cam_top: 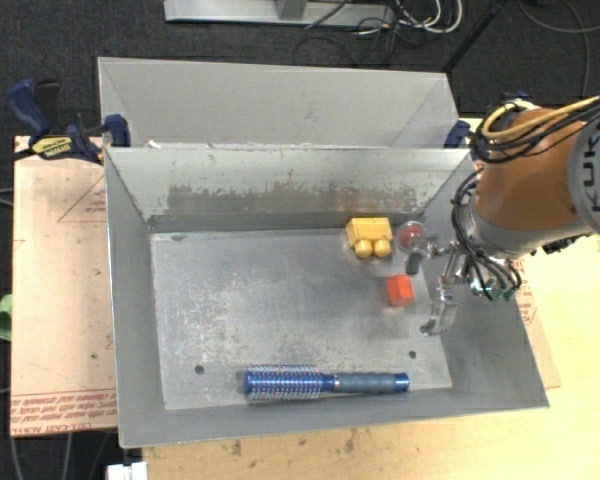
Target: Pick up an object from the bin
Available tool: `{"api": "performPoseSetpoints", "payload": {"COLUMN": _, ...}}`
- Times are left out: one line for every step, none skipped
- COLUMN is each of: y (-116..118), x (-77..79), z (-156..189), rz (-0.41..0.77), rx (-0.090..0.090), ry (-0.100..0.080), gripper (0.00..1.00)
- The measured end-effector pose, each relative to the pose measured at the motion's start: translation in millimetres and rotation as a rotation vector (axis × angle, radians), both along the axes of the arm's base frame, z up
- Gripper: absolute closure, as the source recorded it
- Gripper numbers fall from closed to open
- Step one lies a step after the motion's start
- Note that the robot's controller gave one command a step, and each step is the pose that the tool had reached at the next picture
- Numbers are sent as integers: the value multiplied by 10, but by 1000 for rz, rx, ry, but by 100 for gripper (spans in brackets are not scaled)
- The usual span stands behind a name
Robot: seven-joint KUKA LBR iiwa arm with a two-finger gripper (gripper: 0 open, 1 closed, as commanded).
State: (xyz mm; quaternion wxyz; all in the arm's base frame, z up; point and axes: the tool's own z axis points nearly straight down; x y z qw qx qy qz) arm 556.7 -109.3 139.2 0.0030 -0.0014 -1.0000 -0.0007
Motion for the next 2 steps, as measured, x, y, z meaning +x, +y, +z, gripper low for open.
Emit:
{"api": "performPoseSetpoints", "payload": {"y": 6, "x": 579, "z": -703, "rz": 315, "rx": 1, "ry": -6, "gripper": 0}}
{"api": "performPoseSetpoints", "payload": {"y": 5, "x": 585, "z": -687, "rz": 316, "rx": 0, "ry": -8, "gripper": 100}}
